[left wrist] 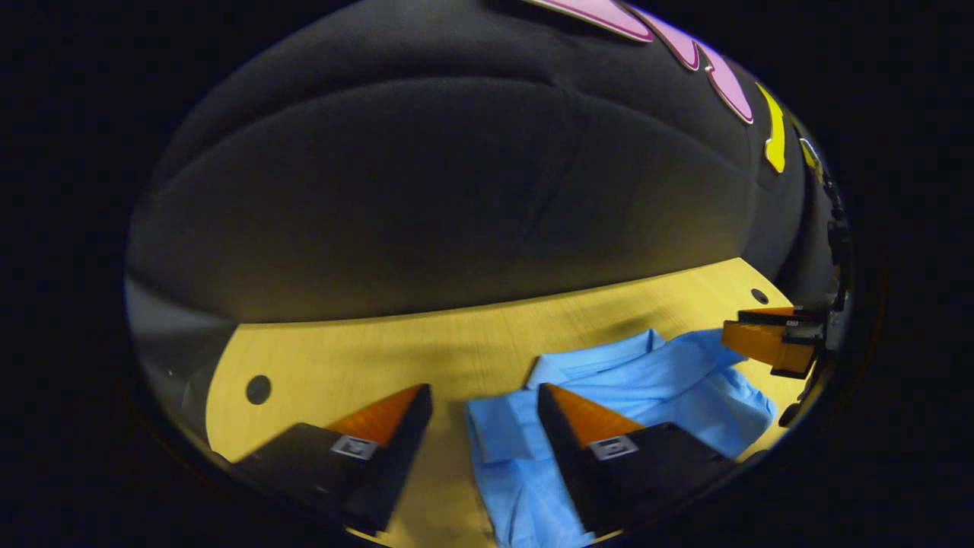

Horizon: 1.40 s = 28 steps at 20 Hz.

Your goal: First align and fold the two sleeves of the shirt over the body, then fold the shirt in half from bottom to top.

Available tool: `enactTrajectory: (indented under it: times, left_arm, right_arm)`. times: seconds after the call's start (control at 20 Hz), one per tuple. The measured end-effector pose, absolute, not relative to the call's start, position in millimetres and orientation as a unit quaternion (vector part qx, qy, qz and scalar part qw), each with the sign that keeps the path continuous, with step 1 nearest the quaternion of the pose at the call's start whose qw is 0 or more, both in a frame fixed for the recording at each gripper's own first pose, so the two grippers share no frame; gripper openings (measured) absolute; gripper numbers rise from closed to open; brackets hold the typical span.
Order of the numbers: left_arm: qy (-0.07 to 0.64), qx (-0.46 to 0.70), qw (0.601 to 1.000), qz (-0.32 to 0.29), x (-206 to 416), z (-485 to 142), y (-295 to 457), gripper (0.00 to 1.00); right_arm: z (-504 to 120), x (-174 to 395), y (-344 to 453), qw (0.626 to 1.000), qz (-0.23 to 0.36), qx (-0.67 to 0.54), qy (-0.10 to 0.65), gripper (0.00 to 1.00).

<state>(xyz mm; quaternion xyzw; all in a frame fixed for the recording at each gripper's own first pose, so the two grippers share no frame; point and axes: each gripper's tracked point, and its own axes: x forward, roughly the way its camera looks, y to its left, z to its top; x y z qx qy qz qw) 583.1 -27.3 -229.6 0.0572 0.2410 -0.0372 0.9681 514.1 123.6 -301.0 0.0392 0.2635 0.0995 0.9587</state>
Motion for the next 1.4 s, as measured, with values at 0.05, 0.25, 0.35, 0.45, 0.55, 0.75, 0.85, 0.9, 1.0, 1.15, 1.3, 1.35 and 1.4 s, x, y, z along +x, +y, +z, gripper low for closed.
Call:
enactTrajectory:
  times: [0.05, 0.25, 0.35, 0.45, 0.55, 0.75, 0.85, 0.9, 1.0, 1.15, 1.3, 1.35, 1.4]
  left_arm:
    - [0.23, 0.053, 0.971, -0.028, 568.7, -209.7, -23.9, 1.0]
    - [0.183, 0.023, 0.983, 0.005, 508.5, -167.0, -13.7, 0.99]
    - [0.16, 0.01, 0.987, 0.01, 468.3, -145.9, -14.7, 0.99]
    - [0.142, 0.014, 0.99, 0.009, 423.4, -128.5, -17.2, 0.98]
    - [0.121, 0.027, 0.992, 0.001, 377.3, -106.6, -21.3, 0.98]
    - [0.067, 0.06, 0.996, -0.021, 282.6, -50.0, -36.4, 0.99]
    - [0.043, 0.05, 0.998, -0.026, 237.4, -20.6, -47.6, 0.99]
    - [0.035, 0.038, 0.998, -0.026, 213.9, -8.5, -51.3, 0.98]
    - [0.026, 0.016, 0.999, -0.029, 170.2, 5.5, -60.5, 0.98]
    - [0.022, -0.011, 1.0, -0.012, 109.8, 8.4, -63.5, 0.98]
    - [0.011, -0.022, 1.0, -0.01, 56.4, 4.8, -71.3, 0.99]
    - [0.008, -0.02, 1.0, -0.018, 40.7, -0.4, -75.6, 0.99]
    - [0.014, -0.02, 0.999, -0.021, 26.7, -8.9, -78.1, 0.99]
  right_arm:
    - [-288.0, 508.8, 116.0, 0.962, 0.095, 0.038, 0.253, 0.63]
    - [-237.8, 471.6, 79.5, 0.974, 0.07, 0.046, 0.213, 0.95]
    - [-214.3, 437.0, 61.8, 0.978, 0.056, 0.047, 0.196, 0.99]
    - [-191.5, 395.2, 48.1, 0.981, 0.047, 0.044, 0.181, 0.99]
    - [-166.5, 355.6, 39.0, 0.984, 0.047, 0.043, 0.167, 0.99]
    - [-102.5, 280.7, 15.7, 0.991, 0.042, 0.026, 0.123, 0.98]
    - [-67.1, 241.7, 11.3, 0.994, 0.04, 0.036, 0.098, 0.98]
    - [-51.4, 223.1, 10.5, 0.994, 0.042, 0.044, 0.086, 0.98]
    - [-34.6, 181.9, 12.5, 0.994, 0.052, 0.055, 0.078, 0.98]
    - [-23.3, 118.2, 17.3, 0.993, 0.066, 0.069, 0.067, 0.98]
    - [-28.5, 60.2, 23.0, 0.992, 0.085, 0.063, 0.067, 0.98]
    - [-32.2, 45.7, 24.7, 0.992, 0.096, 0.052, 0.069, 0.95]
    - [-39.9, 29.7, 19.7, 0.992, 0.099, 0.034, 0.072, 0.98]
